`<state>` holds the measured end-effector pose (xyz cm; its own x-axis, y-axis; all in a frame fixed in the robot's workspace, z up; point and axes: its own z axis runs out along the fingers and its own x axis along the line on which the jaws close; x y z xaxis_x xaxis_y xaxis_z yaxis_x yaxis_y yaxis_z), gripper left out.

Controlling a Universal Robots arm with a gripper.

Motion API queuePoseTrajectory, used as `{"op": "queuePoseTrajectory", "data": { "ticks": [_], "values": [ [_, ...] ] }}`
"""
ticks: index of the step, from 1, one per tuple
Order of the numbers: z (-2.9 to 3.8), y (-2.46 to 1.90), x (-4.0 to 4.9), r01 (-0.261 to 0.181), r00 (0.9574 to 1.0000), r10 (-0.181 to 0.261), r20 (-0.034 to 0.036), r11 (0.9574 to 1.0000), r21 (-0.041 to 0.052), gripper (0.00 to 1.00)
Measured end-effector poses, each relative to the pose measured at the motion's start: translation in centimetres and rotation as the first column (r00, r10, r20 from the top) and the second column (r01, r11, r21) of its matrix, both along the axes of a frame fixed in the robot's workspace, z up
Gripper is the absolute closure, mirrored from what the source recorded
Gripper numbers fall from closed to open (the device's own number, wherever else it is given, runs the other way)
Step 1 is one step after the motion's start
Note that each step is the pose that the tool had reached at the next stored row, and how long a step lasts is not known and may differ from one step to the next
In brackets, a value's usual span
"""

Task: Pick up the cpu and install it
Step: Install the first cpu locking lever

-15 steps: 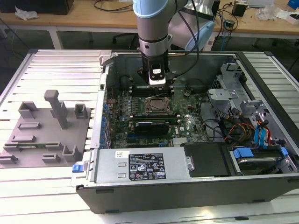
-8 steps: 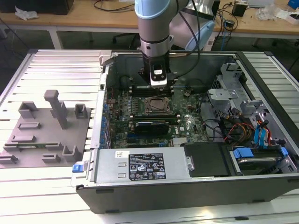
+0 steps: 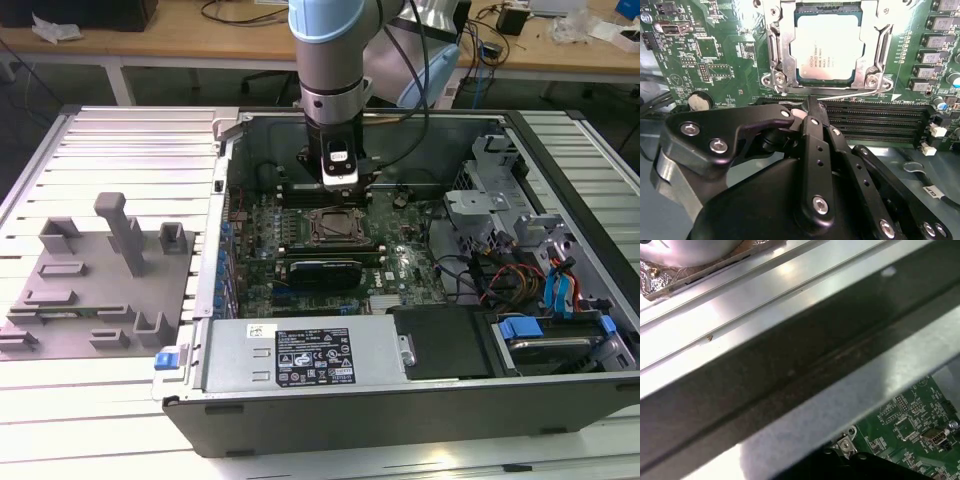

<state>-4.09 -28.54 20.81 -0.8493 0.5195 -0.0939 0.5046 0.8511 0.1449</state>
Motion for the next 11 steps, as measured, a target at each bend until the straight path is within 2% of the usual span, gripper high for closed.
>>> {"op": "queuePoseTrajectory", "data": {
  "ticks": [6, 11],
  "values": [
    [-0.16, 0.0, 0.0, 0.0, 1.0, 0.0, 0.0005, 1.0, -0.001, 0.89],
    [-0.65, -0.14, 0.19, 0.0, 1.0, 0.0, -0.0002, 1.0, -0.0094, 0.89]
  ]
}}
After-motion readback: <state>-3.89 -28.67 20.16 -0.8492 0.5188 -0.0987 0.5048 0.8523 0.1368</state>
